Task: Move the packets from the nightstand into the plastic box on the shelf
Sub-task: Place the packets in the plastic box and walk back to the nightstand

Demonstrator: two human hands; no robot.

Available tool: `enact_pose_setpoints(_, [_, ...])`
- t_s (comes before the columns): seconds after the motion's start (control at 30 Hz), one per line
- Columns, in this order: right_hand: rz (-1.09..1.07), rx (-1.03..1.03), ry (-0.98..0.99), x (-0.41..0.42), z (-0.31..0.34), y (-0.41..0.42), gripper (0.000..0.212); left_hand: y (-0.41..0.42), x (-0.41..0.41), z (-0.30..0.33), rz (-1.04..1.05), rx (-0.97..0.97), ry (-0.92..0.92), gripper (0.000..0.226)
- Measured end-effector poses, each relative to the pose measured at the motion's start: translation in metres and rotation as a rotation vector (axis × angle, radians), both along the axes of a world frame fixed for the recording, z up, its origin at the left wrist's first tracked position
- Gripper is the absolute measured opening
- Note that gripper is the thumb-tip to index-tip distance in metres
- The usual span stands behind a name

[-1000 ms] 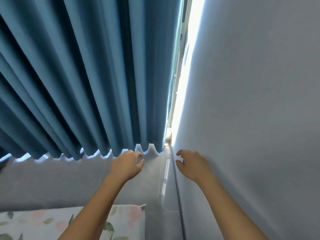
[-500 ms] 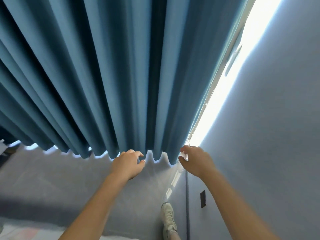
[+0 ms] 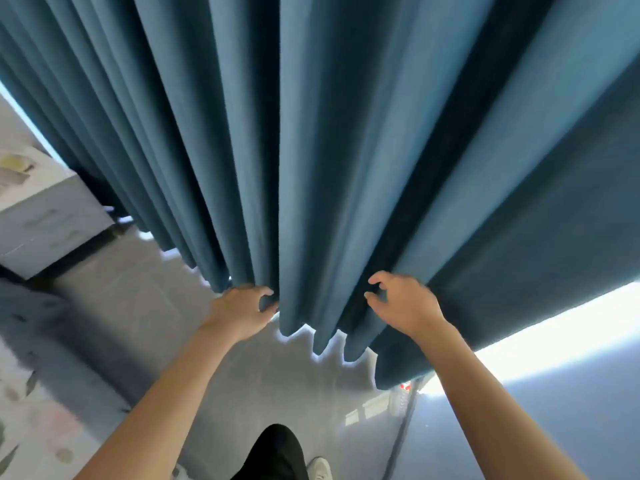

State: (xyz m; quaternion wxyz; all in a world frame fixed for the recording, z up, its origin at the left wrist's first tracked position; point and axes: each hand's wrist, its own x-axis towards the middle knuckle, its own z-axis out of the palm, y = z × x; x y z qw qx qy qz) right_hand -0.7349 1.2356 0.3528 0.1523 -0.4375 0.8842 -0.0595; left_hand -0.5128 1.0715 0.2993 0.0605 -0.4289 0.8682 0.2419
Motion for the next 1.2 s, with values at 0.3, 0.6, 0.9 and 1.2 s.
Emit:
enact_pose_setpoints(0.3, [0.435, -0.017, -0.054, 0.046, -0.015, -0.215, 0.038, -0.127, 0.083, 0.017, 0.284, 0.039, -0.104, 0.044])
enact_pose_setpoints(0.6, [0.747, -0.076, -0.070, 0.157, -0.014, -0.449, 0.035, -0.276, 0.207, 0.048, 0.566, -0.070, -0.153, 0.044])
enact_pose_setpoints(0.9, [0.907, 0.010, -0.103, 0.219, -0.029, -0.630, 0.040, -0.411, 0.252, 0.015, 0.713, 0.006, -0.137, 0.044])
enact_pose_setpoints(1.2, [1.005, 0.013, -0.158, 0.263, -0.026, -0.817, 0.040, -0.564, 0.296, 0.015, 0.879, -0.004, -0.143, 0.044])
